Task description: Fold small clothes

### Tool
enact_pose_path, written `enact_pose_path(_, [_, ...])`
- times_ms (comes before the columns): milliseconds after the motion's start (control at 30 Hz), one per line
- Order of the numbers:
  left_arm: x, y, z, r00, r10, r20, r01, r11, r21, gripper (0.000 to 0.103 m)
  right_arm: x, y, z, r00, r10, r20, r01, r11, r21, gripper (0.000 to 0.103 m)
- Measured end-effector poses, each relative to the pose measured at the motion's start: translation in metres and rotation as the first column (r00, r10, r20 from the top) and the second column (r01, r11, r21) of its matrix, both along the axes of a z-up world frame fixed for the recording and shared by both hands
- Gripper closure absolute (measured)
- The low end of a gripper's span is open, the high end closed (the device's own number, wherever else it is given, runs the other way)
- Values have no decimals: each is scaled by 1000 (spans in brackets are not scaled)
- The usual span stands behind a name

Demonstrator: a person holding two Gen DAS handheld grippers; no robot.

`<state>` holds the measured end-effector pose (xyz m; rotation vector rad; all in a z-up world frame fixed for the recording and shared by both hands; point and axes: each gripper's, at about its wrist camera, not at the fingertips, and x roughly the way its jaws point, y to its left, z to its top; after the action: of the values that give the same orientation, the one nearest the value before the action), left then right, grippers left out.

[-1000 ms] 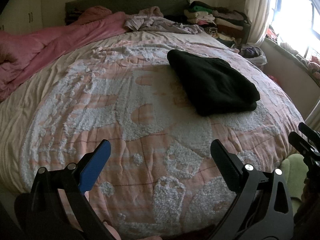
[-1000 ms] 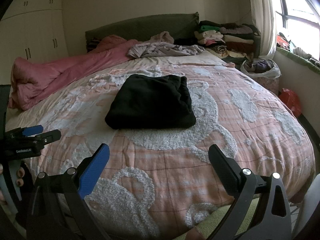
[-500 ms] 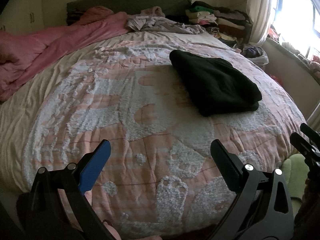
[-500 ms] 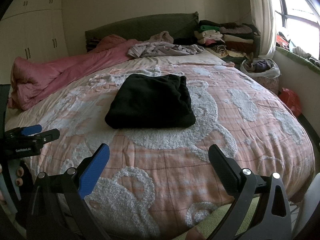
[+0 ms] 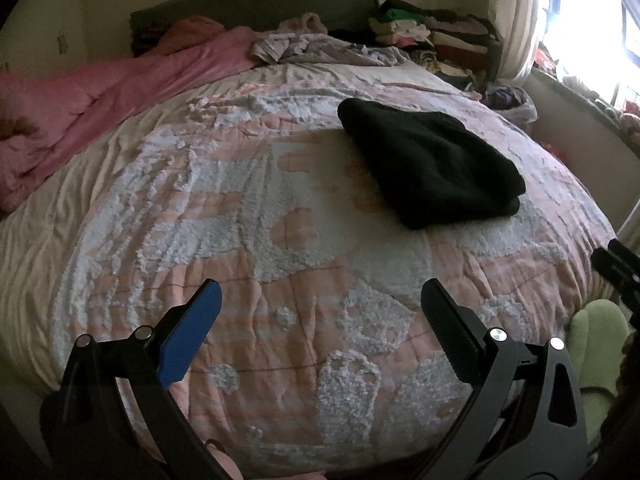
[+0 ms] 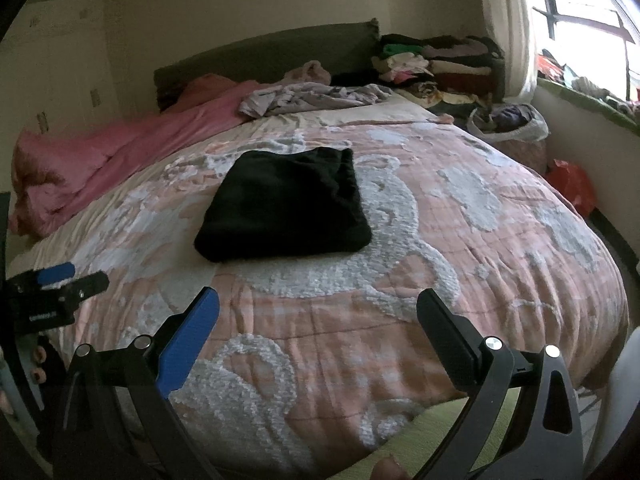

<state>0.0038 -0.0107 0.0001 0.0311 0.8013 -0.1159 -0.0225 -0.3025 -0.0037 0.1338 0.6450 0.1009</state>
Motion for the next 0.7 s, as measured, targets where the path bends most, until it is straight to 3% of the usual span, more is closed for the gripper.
enact_pose_path(133, [2,-1,-2,1000,0,-12,0,1000,14,10,-3,-20,3,998,-63,7,63,998,24,5])
enact_pose_path(233, [7,5,-6,999,27,-37,-26,1000,17,10,-11,-54,9,985,-169,15,168,984,67,5])
enact_pose_path(367, [20,33,-8,993,102,-55,-102,995,6,10,-35,-126,17,930,-368,26,363,925,114,5])
enact_pose_path(467, [40,89,-2,972,230,-44,-231,973,-22,10,-69,-199,17,835,-550,21,544,830,123,5])
enact_pose_path(533, [54,127,0,945,323,-48,-324,946,-9,10,-96,-256,10,732,-681,-11,678,727,107,5])
enact_pose_path(567, [61,149,0,931,362,-49,-363,932,-8,10,-113,-291,3,666,-746,-29,744,661,93,5])
enact_pose_path(667, [84,225,-2,850,525,-50,-522,851,56,10,-149,-361,-19,484,-871,-79,875,485,11,5])
enact_pose_path(700, [93,253,-6,816,575,-50,-570,817,90,10,-163,-390,-32,402,-908,-115,912,409,-37,5])
